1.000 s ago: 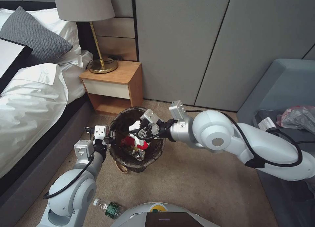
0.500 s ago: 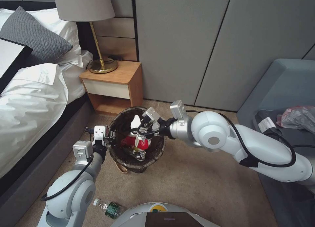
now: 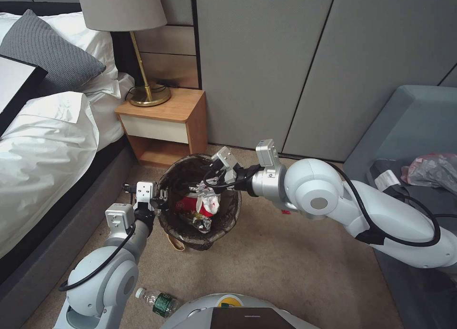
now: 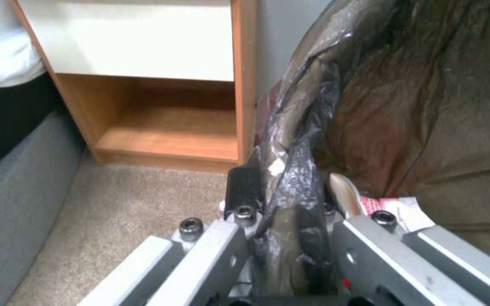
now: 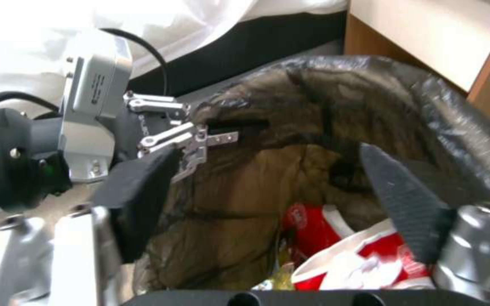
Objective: Pick up the trash bin, then pick up the garbage from the floor and place it into the trash bin.
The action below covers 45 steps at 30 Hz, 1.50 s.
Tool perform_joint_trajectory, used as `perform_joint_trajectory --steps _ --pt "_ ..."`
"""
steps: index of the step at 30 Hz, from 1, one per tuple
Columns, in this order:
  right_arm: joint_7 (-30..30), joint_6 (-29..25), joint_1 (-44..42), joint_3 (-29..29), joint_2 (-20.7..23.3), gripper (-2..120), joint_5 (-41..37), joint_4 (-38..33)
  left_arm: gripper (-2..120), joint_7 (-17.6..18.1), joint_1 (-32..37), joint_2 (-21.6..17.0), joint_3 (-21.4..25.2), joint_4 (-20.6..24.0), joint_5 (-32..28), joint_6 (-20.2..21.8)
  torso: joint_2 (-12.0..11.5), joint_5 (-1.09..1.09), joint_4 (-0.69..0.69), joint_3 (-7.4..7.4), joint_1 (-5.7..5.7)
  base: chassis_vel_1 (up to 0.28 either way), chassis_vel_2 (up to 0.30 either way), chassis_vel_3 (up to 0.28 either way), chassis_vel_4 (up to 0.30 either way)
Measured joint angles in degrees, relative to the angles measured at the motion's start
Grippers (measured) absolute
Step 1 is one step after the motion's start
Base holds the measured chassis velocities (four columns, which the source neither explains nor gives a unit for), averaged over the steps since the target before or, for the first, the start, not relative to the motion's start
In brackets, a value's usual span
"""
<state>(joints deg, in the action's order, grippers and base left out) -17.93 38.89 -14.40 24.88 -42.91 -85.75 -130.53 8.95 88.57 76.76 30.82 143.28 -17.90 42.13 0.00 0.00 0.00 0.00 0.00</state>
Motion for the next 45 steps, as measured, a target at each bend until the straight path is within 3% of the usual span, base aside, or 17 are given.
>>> perform_joint_trajectory --steps 5,15,23,27,30,31,32,33,35,36,37,39,40,41,43,44,45 --pt "0.13 0.00 -0.39 -0.84 -0.64 99 0.17 0.21 0 -0.07 -0.14 -0.12 0.22 0.00 -0.01 0.00 0.00 0.00 0.01 0.00 0.00 0.000 0.000 0.000 0.000" --pt "-0.67 -1.78 -1.42 -8.65 -0.71 100 0.71 -0.47 0 -0.14 -0.26 0.02 0.23 0.00 -0.03 0.00 0.00 0.00 0.01 0.00 0.00 0.000 0.000 0.000 0.000" --pt "-7.18 -6.29 -3.33 -18.24 1.64 100 1.43 -0.51 0 -0.14 -0.11 -0.26 0.44 0.00 -0.31 0.00 0.00 -0.01 0.03 0.00 0.00 0.000 0.000 0.000 0.000" --pt "-10.58 -8.55 -8.22 -26.24 3.56 100 2.88 -0.63 0 -0.14 -0.03 -0.47 0.49 0.00 -0.31 0.00 0.00 0.00 0.01 0.00 0.00 0.000 0.000 0.000 0.000" --pt "-10.64 -9.27 -28.85 -50.81 3.10 100 15.64 -3.26 0 -0.21 -0.15 -0.56 0.51 -0.02 -0.28 0.00 0.00 -0.04 0.01 -0.01 0.00 0.000 0.000 0.000 0.000" --pt "-10.64 -9.27 -28.85 -50.81 3.10 100 15.64 -3.26 0 -0.21 -0.15 -0.56 0.51 -0.02 -0.28 0.00 0.00 -0.04 0.01 -0.01 0.00 0.000 0.000 0.000 0.000" --pt "-9.98 -9.63 -33.39 -54.99 1.98 100 18.30 -3.84 0 -0.24 -0.15 -0.59 0.52 -0.02 -0.28 0.00 0.01 -0.04 0.01 -0.01 0.00 0.000 0.000 0.000 0.000" --pt "-7.62 -10.98 -43.92 -63.40 -1.49 100 25.21 -4.77 0 -0.31 -0.12 -0.65 0.52 -0.02 -0.26 0.00 0.00 0.05 0.00 0.00 0.00 0.000 0.000 0.000 0.000" --pt "-3.88 -14.26 -54.20 -70.09 -5.75 100 31.79 -5.45 0 -0.34 -0.14 -0.67 0.49 -0.03 -0.23 0.00 0.00 0.03 -0.02 -0.01 -0.01 0.000 0.000 0.000 0.000" --pt "-3.88 -14.26 -54.20 -70.09 -5.75 100 31.79 -5.45 0 -0.34 -0.14 -0.67 0.49 -0.03 -0.23 0.00 0.00 0.03 -0.02 -0.01 -0.01 0.000 0.000 0.000 0.000" --pt "0.99 -18.73 -65.64 -74.74 -12.13 100 42.65 -5.68 0 -0.40 -0.12 -0.77 0.31 -0.03 -0.23 -0.01 0.00 0.05 -0.04 -0.01 0.00 0.000 0.000 0.000 0.000" --pt "4.01 -23.12 -71.67 -76.02 -18.73 100 51.49 -5.20 0 -0.50 -0.05 -0.81 0.07 -0.04 -0.05 0.00 0.00 -0.05 -0.03 -0.01 -0.01 0.000 0.000 0.000 0.000" --pt "4.01 -23.12 -71.67 -76.02 -18.73 100 51.49 -5.20 0 -0.50 -0.05 -0.81 0.07 -0.04 -0.05 0.00 0.00 -0.05 -0.03 -0.01 -0.01 0.000 0.000 0.000 0.000" --pt "7.08 -29.92 -75.61 -75.65 -27.93 100 60.91 -3.40 0 -0.84 0.13 -0.64 -0.35 -0.04 0.43 0.00 0.00 0.05 -0.01 -0.01 -0.01 0.000 0.000 0.000 0.000" --pt "9.83 -36.38 -78.73 -73.94 -35.57 100 70.81 -1.55 0 -1.02 0.33 -0.38 -0.84 -0.04 0.80 0.00 0.00 -0.07 0.01 -0.01 -0.01 0.000 0.000 0.000 0.000" --pt "9.83 -36.38 -78.73 -73.94 -35.57 100 70.81 -1.55 0 -1.02 0.33 -0.38 -0.84 -0.04 0.80 0.00 0.00 -0.07 0.01 -0.01 -0.01 0.000 0.000 0.000 0.000" --pt "10.67 -38.92 -80.07 -72.75 -38.66 100 74.27 -0.58 0 -1.04 0.42 -0.38 -1.00 -0.04 0.83 0.00 0.00 0.00 0.01 -0.01 -0.01 0.000 0.000 0.000 0.000"
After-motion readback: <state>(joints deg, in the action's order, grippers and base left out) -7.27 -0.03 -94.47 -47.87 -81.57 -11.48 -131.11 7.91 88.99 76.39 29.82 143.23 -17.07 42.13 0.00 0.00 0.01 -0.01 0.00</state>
